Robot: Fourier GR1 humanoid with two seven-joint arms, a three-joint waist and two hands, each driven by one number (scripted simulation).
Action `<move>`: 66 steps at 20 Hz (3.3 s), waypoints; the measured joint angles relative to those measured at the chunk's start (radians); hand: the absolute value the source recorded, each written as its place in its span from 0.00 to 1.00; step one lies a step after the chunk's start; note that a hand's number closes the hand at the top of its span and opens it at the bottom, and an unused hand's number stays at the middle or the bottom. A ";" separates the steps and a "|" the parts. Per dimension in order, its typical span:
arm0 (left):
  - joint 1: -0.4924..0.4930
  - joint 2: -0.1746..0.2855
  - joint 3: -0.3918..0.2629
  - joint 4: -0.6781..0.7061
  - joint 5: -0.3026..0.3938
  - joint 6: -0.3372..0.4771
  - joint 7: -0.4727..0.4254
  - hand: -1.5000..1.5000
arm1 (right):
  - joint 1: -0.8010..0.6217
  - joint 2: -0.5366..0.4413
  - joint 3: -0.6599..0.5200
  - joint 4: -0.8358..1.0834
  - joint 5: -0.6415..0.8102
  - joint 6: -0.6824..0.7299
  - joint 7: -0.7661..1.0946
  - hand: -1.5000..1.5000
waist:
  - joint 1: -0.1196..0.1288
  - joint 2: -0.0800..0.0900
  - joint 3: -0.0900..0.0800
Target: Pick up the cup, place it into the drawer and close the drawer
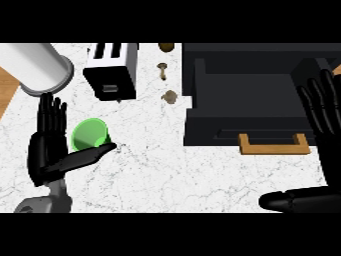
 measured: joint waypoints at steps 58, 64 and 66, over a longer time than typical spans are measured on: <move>-0.378 0.130 0.252 1.239 0.191 -0.370 -0.757 0.00 | -0.043 0.001 -0.010 -0.004 -0.023 0.022 0.058 0.00 | -0.010 0.004 -0.001; -0.405 0.141 0.252 1.274 0.204 -0.467 -0.755 1.00 | -0.048 0.001 -0.012 0.007 -0.019 0.021 0.053 0.00 | -0.010 0.004 -0.001; -0.416 0.133 0.250 1.287 0.202 -0.478 -0.763 1.00 | -0.044 0.003 -0.007 0.001 -0.015 0.022 0.051 0.00 | -0.012 0.004 -0.001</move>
